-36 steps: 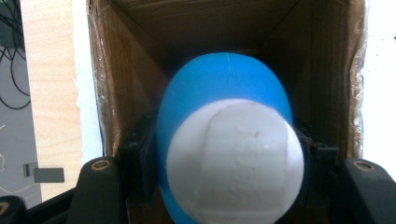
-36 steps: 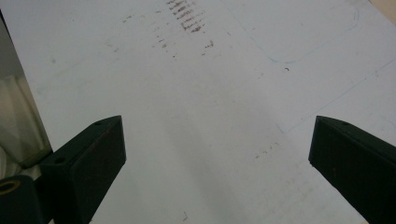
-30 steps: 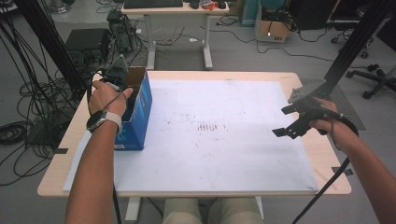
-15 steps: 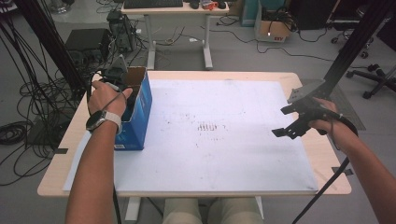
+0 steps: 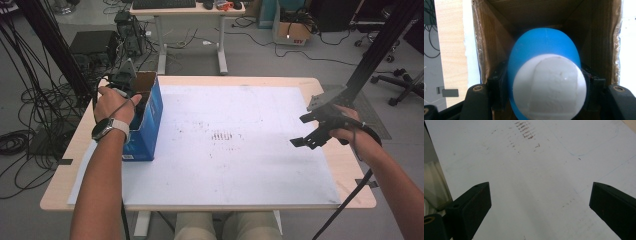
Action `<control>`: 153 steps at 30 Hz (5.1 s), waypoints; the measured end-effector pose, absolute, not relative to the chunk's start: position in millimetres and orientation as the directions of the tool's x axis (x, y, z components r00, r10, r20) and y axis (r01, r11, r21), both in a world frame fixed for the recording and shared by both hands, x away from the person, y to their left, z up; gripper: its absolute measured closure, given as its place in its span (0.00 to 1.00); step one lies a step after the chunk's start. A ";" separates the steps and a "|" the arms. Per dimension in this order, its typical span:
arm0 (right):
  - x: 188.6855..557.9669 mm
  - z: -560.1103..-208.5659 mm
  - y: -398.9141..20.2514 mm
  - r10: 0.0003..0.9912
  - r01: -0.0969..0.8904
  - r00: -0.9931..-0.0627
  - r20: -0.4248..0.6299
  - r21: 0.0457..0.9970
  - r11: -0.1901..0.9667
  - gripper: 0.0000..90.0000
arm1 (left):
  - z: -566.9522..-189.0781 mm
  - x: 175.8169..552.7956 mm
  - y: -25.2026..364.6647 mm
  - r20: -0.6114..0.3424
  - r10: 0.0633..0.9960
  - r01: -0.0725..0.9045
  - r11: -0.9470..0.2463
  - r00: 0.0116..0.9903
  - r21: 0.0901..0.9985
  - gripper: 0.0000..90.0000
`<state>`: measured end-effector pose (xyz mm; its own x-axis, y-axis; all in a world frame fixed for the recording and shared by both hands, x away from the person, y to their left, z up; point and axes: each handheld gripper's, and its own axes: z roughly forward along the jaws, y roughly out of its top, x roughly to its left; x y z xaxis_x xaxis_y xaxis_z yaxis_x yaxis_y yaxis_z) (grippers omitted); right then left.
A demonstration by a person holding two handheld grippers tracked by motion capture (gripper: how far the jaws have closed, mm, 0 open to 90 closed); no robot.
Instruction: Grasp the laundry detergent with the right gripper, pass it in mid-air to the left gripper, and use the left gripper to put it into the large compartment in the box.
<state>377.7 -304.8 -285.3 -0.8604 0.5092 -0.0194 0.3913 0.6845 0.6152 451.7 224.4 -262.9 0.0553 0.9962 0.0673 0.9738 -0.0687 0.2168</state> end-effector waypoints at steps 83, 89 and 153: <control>381.5 -288.2 -301.3 0.484 0.368 -0.874 -0.031 0.607 0.704 0.04 | -266.7 449.2 228.4 0.040 0.996 0.956 -0.082 0.074 0.280 0.31; 378.8 -287.1 -300.7 0.506 0.400 -0.862 -0.014 0.593 0.698 0.04 | -265.3 448.7 228.4 0.048 0.995 0.954 -0.094 0.084 0.286 0.31; 394.7 -246.2 -288.3 0.459 0.338 -0.886 -0.068 0.584 0.738 0.05 | -164.3 418.6 47.2 0.011 0.549 0.492 -0.757 0.836 0.430 0.10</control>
<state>394.7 -288.3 -246.2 -0.8856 0.4594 -0.0681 0.3378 0.7378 0.5844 418.6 47.2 -164.3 0.8355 0.5493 0.0107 0.4922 -0.7571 0.4296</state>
